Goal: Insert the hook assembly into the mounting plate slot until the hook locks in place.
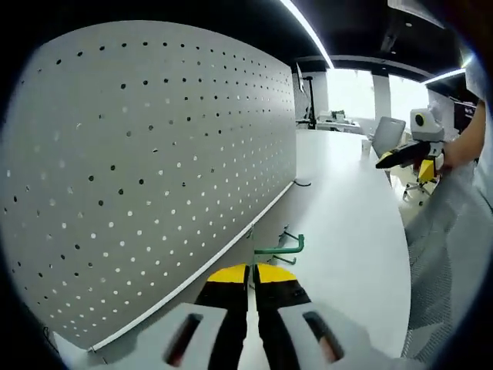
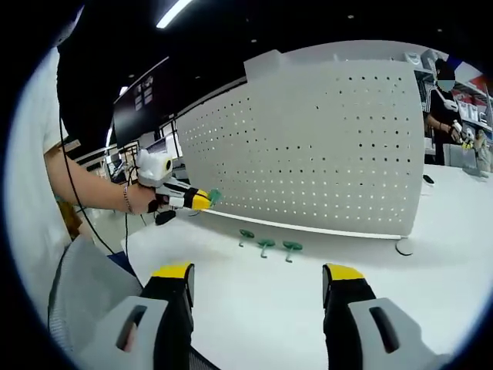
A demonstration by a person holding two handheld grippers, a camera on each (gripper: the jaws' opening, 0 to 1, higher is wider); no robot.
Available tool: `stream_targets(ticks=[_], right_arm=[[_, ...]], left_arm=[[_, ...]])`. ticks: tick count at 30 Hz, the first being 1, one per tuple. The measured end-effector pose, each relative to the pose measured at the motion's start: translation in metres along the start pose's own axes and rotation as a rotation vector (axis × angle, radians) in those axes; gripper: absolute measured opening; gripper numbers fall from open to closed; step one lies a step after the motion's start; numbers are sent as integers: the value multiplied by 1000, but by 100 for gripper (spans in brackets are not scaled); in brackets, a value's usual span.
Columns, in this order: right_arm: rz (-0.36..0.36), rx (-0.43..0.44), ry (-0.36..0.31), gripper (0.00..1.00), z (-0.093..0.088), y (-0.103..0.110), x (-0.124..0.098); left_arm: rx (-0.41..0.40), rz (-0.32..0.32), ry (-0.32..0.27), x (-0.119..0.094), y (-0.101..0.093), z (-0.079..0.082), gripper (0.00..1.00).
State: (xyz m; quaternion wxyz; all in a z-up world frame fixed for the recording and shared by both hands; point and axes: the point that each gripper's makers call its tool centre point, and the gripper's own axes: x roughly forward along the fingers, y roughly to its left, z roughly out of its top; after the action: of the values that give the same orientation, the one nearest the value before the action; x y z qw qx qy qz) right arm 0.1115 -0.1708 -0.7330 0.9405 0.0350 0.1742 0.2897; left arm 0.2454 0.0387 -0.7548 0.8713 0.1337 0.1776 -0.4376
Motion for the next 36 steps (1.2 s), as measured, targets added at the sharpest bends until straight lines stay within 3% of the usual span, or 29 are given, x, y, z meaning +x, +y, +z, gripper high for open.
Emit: stream_targets(ticks=[8, 17, 25, 36], right_arm=[[7, -9, -3, 65, 4, 2, 0], [26, 9, -48, 65, 16, 7, 0], [40, 7, -80, 65, 23, 10, -1], [46, -6, -110, 63, 33, 14, -1]], left_arm=[[-74, 31, -123, -12, -7, 27, 2], [-124, 40, -202, -19, -15, 44, 2], [-122, 46, -250, -25, -22, 53, 2], [-188, 91, -364, -42, -19, 79, 2]])
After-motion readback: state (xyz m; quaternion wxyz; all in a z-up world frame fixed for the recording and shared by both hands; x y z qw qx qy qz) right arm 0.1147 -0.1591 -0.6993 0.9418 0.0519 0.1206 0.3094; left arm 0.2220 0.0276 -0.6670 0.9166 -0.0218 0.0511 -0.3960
